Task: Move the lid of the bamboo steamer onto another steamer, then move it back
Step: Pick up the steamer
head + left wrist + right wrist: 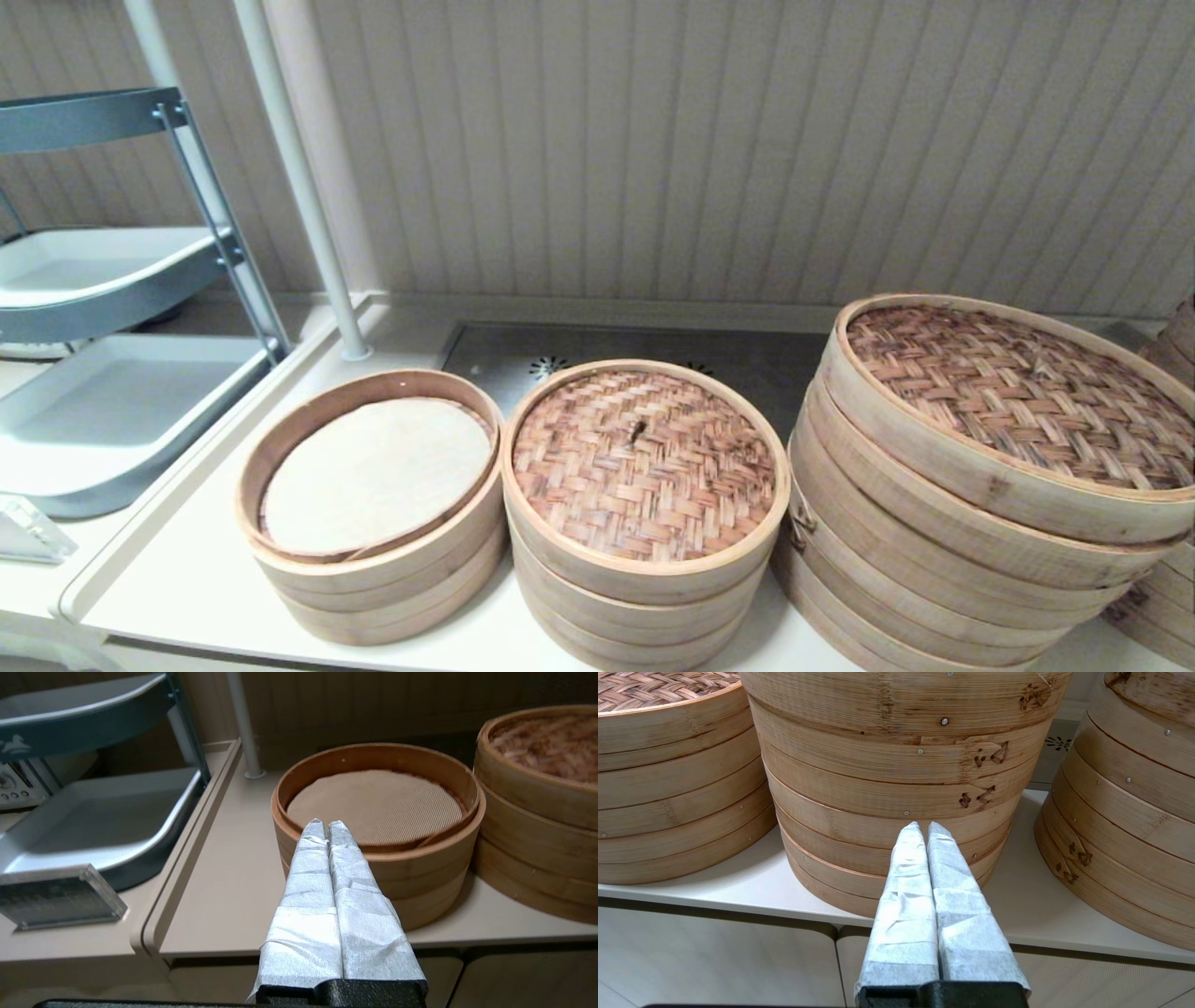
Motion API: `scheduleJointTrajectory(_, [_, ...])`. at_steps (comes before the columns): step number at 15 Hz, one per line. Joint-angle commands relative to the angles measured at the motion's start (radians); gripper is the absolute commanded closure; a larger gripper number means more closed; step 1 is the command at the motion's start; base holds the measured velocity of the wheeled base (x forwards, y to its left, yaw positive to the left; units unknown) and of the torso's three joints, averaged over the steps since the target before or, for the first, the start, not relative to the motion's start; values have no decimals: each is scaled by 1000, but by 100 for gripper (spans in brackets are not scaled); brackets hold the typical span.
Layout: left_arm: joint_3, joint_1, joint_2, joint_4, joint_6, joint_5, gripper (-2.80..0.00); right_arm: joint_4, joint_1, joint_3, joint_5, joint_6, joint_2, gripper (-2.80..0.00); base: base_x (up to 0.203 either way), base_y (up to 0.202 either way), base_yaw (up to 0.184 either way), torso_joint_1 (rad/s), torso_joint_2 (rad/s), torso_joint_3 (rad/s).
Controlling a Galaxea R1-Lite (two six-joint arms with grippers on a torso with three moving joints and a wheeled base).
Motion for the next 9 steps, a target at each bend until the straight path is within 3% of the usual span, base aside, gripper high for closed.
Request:
scheduleJointTrajectory(1, [-121,-6,188,-1,-1,-3,0,-1,0,25,1,0,-1,0,0,0,0,0,0,0])
scheduleJointTrajectory(6, [-366,-15,539,-6,-16,-68,0,-1,0,25,1,0,-1,0,0,0,0,0,0,0])
scheduleJointTrajectory(9, [-501,-25,757,-7,-49,-151,0,-1,0,25,1,0,-1,0,0,0,0,0,0,0])
